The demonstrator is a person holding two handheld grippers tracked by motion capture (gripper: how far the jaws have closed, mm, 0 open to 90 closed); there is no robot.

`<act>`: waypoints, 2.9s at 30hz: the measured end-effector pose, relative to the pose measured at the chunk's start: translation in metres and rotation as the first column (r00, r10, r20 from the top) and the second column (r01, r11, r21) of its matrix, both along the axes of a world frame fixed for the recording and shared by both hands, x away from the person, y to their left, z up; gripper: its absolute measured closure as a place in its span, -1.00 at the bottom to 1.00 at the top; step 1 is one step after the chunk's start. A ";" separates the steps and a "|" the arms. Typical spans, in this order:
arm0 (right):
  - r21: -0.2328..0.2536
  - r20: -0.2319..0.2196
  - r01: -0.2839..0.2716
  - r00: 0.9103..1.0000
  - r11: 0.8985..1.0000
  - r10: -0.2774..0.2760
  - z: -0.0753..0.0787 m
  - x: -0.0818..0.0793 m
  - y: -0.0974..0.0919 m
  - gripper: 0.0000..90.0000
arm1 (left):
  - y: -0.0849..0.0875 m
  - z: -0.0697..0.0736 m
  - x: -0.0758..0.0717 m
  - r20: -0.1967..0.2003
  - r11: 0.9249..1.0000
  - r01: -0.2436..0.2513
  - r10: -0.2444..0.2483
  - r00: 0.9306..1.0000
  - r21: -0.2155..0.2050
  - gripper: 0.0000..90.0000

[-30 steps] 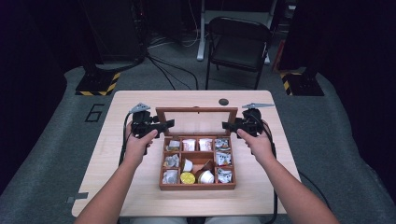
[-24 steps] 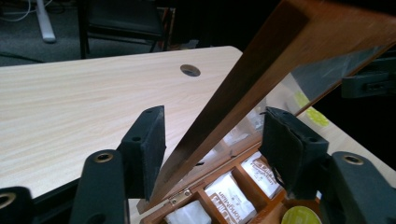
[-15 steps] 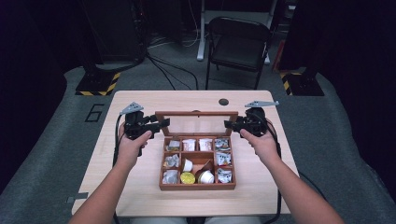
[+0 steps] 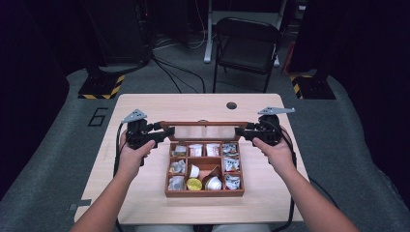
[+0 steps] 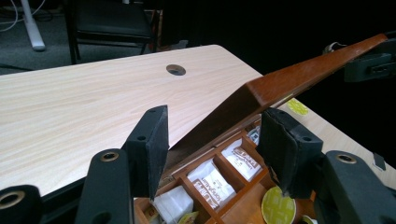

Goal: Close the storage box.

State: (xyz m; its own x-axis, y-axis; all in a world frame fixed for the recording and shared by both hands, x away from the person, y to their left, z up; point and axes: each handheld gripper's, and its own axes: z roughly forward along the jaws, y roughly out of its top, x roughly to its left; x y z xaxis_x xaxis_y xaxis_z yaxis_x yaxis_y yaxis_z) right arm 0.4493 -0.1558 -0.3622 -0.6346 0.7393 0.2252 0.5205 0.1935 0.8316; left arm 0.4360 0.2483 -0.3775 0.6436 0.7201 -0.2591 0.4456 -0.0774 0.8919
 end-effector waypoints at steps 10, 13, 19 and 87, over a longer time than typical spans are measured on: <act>0.010 0.016 -0.017 1.000 1.000 0.017 0.000 -0.015 -0.004 0.12 | -0.001 -0.003 -0.013 0.010 1.000 0.013 -0.013 1.000 0.024 -0.05; -0.004 0.030 -0.025 0.999 1.000 0.025 0.000 -0.020 -0.004 0.13 | -0.001 -0.005 -0.018 0.026 0.999 0.019 -0.020 0.999 0.040 -0.06; -0.019 0.045 -0.038 0.998 0.999 0.039 -0.003 -0.032 -0.005 0.14 | -0.002 -0.008 -0.029 0.042 0.997 0.022 -0.025 0.999 0.077 -0.07; -0.128 0.001 -0.069 0.998 0.989 0.070 -0.098 -0.111 -0.007 0.03 | -0.004 -0.094 -0.107 -0.076 0.983 0.068 -0.056 0.996 0.171 -0.05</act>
